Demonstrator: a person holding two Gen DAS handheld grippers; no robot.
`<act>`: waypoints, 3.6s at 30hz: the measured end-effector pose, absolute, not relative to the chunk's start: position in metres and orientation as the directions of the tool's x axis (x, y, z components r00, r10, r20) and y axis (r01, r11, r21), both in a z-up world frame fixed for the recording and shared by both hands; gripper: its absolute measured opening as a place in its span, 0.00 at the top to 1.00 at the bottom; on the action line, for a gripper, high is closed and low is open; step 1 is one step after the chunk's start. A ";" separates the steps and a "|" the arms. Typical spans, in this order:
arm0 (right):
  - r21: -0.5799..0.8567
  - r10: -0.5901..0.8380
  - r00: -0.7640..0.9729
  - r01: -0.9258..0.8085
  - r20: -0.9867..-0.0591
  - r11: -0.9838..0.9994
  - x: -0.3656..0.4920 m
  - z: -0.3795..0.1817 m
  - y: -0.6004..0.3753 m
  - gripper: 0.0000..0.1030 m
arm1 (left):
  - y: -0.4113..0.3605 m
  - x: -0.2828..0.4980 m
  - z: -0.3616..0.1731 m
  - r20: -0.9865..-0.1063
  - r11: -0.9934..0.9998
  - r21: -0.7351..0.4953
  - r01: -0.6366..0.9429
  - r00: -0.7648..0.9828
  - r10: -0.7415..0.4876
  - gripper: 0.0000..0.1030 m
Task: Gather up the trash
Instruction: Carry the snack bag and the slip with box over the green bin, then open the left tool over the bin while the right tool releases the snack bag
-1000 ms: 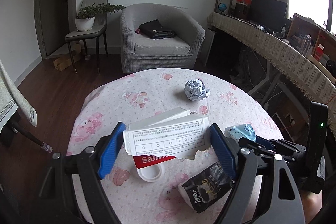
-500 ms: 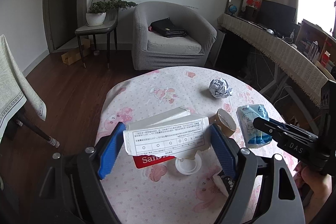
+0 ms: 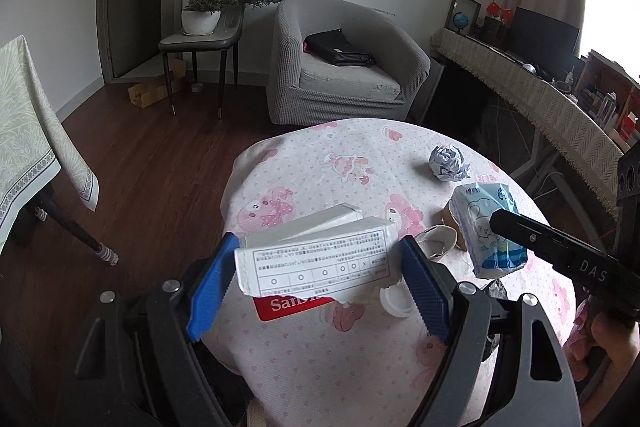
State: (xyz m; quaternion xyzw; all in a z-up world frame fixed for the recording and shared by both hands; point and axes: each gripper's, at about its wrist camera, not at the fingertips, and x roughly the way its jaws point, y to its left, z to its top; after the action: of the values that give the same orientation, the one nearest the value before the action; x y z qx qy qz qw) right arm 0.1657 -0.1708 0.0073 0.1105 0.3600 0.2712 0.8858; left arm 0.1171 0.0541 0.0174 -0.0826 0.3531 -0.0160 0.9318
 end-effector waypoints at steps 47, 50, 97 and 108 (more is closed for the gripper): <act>0.367 0.673 0.295 -0.657 -0.678 0.658 0.133 -0.011 0.082 0.75 | 0.244 0.037 -0.078 -0.826 0.975 -0.087 -0.205 0.561 0.044 0.20; 0.358 0.659 0.280 -0.661 -0.698 0.660 0.133 -0.019 0.093 0.75 | 0.251 0.034 -0.090 -0.848 0.976 -0.082 -0.202 0.528 0.039 0.20; 0.199 0.368 0.075 -0.732 -0.927 0.651 0.106 -0.159 0.195 0.75 | 0.309 0.004 -0.054 -0.760 0.937 -0.232 -0.260 0.650 -0.008 0.52; 0.149 0.283 0.042 -0.772 -0.958 0.618 0.083 -0.191 0.191 0.50 | 0.299 0.009 -0.018 -0.695 0.941 -0.239 -0.238 0.719 0.005 0.65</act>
State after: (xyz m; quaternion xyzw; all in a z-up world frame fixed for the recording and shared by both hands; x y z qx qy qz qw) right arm 0.0832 0.1908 -0.1912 -0.2115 0.5771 0.3822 0.6900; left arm 0.0087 0.2993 -0.0185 -0.1578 0.3686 0.0664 0.9137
